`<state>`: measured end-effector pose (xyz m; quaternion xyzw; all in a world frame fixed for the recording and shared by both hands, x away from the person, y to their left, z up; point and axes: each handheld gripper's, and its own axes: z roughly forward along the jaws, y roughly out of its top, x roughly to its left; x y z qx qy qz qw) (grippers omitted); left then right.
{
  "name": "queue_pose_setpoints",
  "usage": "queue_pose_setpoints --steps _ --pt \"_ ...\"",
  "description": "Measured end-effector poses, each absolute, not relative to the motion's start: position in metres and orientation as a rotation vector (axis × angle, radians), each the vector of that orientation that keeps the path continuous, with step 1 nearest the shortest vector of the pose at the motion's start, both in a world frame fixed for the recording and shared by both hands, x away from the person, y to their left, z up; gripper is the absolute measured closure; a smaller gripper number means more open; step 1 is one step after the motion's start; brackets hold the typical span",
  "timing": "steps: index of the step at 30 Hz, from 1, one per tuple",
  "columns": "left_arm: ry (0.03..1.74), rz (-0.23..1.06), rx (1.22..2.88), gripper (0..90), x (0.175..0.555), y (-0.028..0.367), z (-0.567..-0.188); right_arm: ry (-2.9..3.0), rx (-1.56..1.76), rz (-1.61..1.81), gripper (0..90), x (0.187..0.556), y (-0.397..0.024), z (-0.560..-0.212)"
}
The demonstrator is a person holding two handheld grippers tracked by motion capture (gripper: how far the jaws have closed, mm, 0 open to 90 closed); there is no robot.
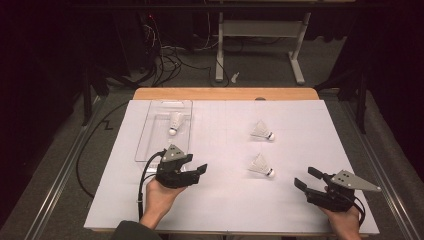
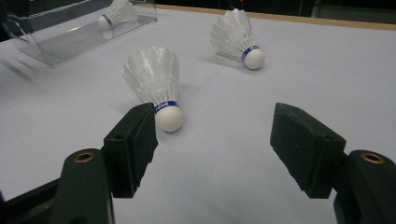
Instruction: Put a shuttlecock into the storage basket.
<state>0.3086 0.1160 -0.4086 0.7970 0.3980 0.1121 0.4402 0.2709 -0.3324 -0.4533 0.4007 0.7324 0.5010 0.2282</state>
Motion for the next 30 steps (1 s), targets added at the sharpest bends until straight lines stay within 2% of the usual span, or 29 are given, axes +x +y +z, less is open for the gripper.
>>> queue_pose_setpoints --steps 30 --pt "0.893 0.217 2.054 38.0 0.326 0.069 -0.411 2.044 1.081 1.363 32.0 0.271 -0.330 -0.454"
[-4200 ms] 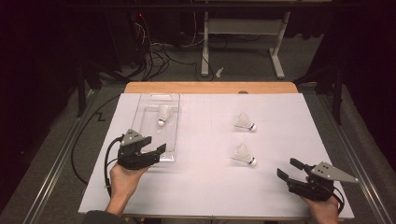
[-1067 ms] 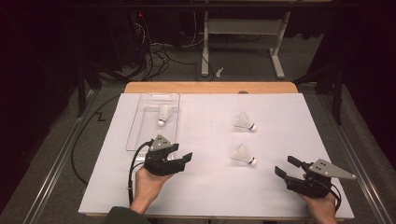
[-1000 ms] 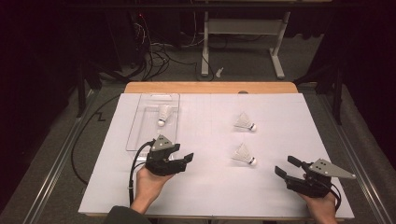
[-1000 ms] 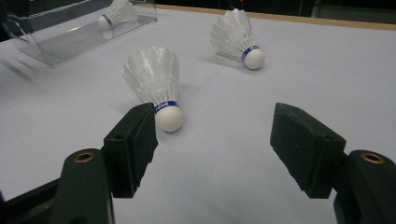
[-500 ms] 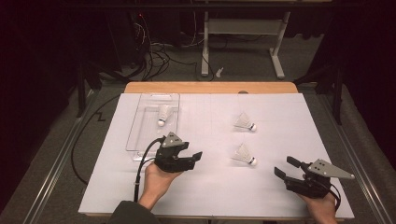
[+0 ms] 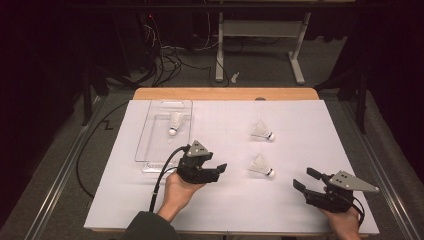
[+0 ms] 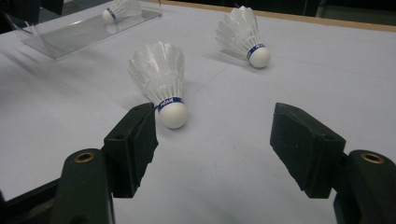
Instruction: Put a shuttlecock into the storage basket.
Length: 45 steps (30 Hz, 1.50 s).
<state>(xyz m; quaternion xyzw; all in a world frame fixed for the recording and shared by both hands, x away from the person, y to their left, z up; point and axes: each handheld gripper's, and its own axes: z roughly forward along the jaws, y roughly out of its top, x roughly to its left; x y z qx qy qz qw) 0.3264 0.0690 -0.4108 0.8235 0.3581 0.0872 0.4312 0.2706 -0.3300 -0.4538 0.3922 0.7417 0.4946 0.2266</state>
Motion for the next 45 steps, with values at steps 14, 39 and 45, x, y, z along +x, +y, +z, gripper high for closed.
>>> queue_pose_setpoints --steps 14,39,45 --pt "0.878 0.189 2.083 38.2 0.330 0.045 -0.406 2.042 1.079 1.366 32.1 0.270 -0.330 -0.454" --pt "0.930 0.085 2.216 43.4 0.347 0.023 -0.406 2.058 1.066 1.349 32.8 0.272 -0.329 -0.454" --pt "0.917 0.072 2.239 44.1 0.349 0.015 -0.402 2.052 1.072 1.348 32.9 0.271 -0.330 -0.454"
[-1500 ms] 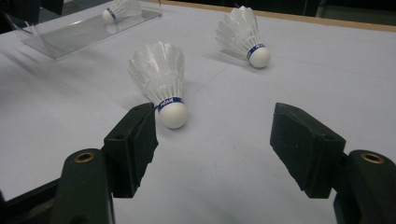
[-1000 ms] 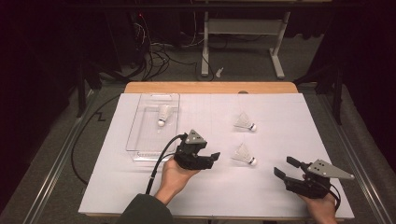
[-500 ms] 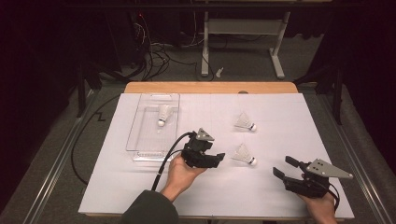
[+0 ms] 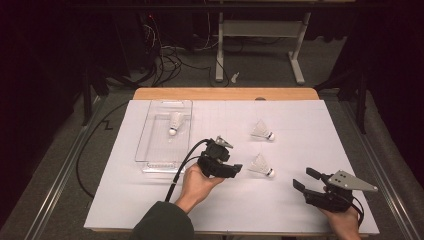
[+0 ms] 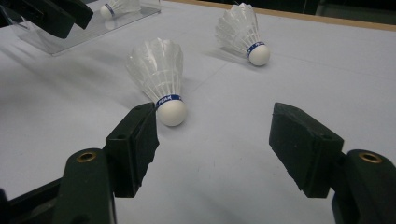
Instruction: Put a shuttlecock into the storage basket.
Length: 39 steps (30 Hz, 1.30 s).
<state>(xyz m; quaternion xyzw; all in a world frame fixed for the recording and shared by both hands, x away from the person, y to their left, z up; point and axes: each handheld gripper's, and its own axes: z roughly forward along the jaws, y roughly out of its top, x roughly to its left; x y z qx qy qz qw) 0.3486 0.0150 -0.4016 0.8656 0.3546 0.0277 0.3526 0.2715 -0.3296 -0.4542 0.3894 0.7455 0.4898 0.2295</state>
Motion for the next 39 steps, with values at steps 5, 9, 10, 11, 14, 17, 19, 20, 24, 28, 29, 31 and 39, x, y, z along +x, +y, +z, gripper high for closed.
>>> queue_pose_setpoints --steps 5,9,10,11,14,17,19,20,24,28,29,31,39 --pt "0.907 0.063 2.273 43.7 0.351 0.004 -0.399 2.053 1.066 1.351 32.9 0.271 -0.330 -0.454" --pt "0.915 0.075 2.314 42.6 0.353 -0.005 -0.396 2.056 1.067 1.343 32.8 0.271 -0.329 -0.454" --pt "0.915 0.073 2.318 42.4 0.353 -0.007 -0.396 2.061 1.066 1.341 32.9 0.271 -0.329 -0.454" --pt "0.915 0.073 2.323 42.4 0.353 -0.008 -0.396 2.063 1.064 1.340 32.8 0.271 -0.329 -0.454" --pt "0.915 0.058 2.345 42.4 0.355 -0.011 -0.397 2.063 1.063 1.341 32.8 0.271 -0.328 -0.454" --pt "0.923 0.029 2.351 42.5 0.359 -0.013 -0.400 2.064 1.066 1.342 32.8 0.271 -0.328 -0.454" --pt "0.925 0.017 2.350 42.7 0.361 -0.014 -0.400 2.067 1.061 1.341 32.8 0.272 -0.328 -0.455" --pt "0.928 0.009 2.346 42.8 0.361 -0.014 -0.401 2.069 1.058 1.340 32.8 0.272 -0.327 -0.455" --pt "0.934 -0.024 2.343 46.0 0.364 -0.016 -0.403 2.070 1.054 1.341 32.8 0.272 -0.327 -0.455" --pt "0.923 -0.040 2.348 47.5 0.365 -0.017 -0.403 2.073 1.055 1.341 32.8 0.272 -0.327 -0.455" --pt "0.918 -0.047 2.348 47.5 0.365 -0.016 -0.403 2.071 1.062 1.341 32.7 0.272 -0.327 -0.455" --pt "0.925 -0.041 2.352 47.0 0.367 -0.016 -0.404 2.069 1.076 1.344 32.7 0.273 -0.328 -0.455" --pt "0.907 -0.052 2.373 46.3 0.366 -0.022 -0.409 2.066 1.075 1.347 32.8 0.270 -0.329 -0.455"
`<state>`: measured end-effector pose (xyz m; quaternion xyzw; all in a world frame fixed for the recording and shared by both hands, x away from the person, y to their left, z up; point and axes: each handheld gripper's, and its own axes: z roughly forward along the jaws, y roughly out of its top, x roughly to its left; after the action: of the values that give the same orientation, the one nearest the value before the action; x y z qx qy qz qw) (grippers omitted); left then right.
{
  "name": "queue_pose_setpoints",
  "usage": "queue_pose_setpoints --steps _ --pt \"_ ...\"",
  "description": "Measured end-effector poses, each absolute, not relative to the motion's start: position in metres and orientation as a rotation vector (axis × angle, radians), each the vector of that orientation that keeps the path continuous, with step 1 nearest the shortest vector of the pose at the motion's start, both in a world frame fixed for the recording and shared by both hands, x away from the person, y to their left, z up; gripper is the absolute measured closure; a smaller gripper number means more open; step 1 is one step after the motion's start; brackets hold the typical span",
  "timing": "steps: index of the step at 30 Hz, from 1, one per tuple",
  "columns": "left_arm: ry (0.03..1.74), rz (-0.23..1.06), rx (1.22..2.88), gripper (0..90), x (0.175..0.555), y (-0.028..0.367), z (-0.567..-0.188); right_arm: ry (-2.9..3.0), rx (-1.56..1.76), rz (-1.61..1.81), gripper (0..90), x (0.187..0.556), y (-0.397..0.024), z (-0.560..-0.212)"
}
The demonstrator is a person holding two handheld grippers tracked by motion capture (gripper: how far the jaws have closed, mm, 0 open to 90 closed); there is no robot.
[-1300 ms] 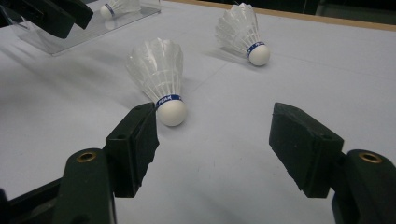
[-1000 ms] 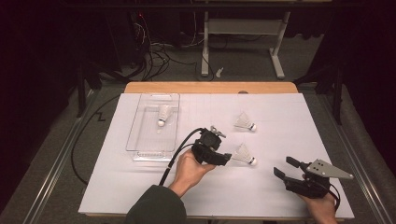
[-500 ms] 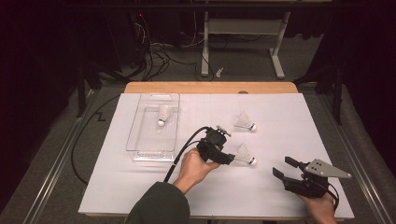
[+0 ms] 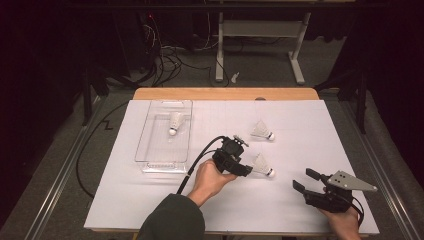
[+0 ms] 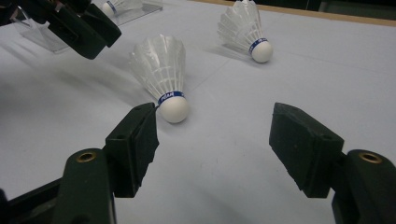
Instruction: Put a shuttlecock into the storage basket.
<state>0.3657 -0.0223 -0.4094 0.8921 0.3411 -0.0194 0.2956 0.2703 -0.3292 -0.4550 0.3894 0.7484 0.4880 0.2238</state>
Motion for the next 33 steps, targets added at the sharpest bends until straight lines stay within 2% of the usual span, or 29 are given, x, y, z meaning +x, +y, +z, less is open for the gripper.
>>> queue_pose_setpoints --steps 13,17,25,33 --pt "0.899 -0.070 2.412 47.8 0.369 -0.038 -0.406 2.072 1.063 1.341 32.8 0.269 -0.329 -0.455" --pt "0.897 -0.086 2.400 52.5 0.372 -0.041 -0.408 2.075 1.062 1.348 32.6 0.269 -0.329 -0.455" --pt "0.874 -0.092 2.429 54.5 0.376 -0.052 -0.413 2.075 1.074 1.350 32.5 0.271 -0.330 -0.455" --pt "0.881 -0.124 2.418 61.1 0.380 -0.058 -0.419 2.079 1.066 1.352 32.5 0.270 -0.330 -0.455"
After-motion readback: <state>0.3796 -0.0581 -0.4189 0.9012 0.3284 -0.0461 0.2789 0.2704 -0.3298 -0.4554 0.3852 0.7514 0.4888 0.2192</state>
